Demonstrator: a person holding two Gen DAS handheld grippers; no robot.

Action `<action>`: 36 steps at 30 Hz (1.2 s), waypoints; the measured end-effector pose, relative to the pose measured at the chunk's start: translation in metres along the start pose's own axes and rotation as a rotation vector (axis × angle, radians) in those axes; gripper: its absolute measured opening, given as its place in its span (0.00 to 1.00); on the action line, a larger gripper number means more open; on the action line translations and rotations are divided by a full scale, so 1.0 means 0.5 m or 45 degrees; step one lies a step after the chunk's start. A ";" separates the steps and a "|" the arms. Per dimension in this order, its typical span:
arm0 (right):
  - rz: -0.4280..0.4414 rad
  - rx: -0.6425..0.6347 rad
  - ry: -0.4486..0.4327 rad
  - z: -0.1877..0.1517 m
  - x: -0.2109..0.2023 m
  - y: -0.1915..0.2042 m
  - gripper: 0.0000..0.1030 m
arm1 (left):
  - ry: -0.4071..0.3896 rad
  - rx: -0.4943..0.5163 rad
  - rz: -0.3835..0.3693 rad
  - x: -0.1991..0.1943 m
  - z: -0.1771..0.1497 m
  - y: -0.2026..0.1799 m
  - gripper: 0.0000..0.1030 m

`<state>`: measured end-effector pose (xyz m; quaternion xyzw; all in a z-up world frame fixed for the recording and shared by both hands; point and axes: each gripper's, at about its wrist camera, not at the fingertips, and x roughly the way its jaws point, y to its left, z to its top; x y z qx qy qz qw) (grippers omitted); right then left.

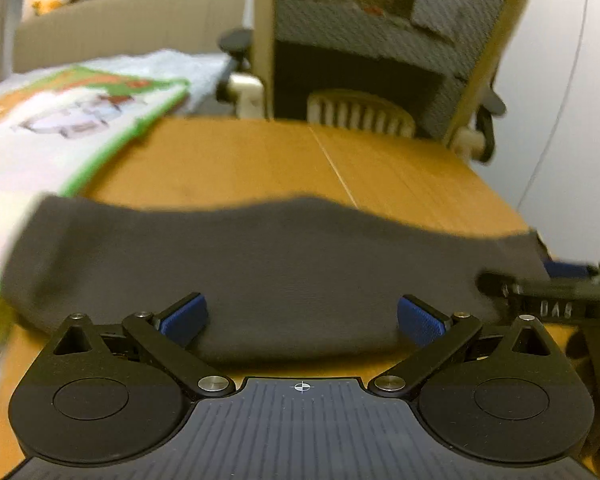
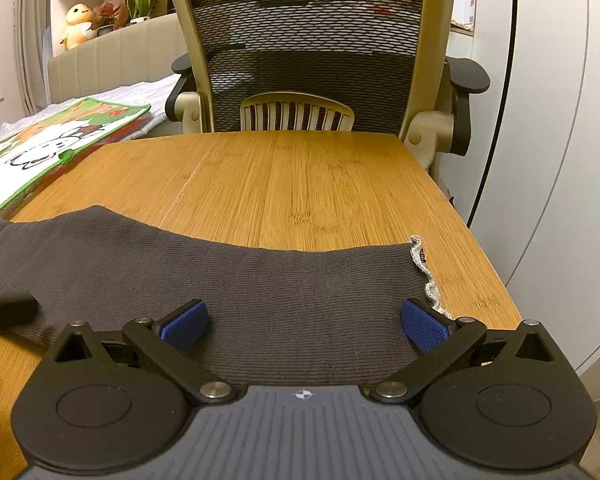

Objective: Fold clothes

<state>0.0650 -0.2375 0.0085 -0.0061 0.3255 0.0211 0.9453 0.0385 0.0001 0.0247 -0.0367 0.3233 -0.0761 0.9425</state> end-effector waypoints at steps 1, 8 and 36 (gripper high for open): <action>0.000 0.002 0.000 0.000 0.000 0.000 1.00 | 0.000 0.008 0.003 0.003 -0.004 -0.005 1.00; -0.009 -0.002 0.003 0.000 0.001 0.003 1.00 | -0.008 0.036 0.008 0.016 -0.022 -0.025 1.00; -0.034 -0.018 0.012 0.001 0.004 0.007 1.00 | -0.043 -0.047 -0.059 0.011 -0.022 -0.002 1.00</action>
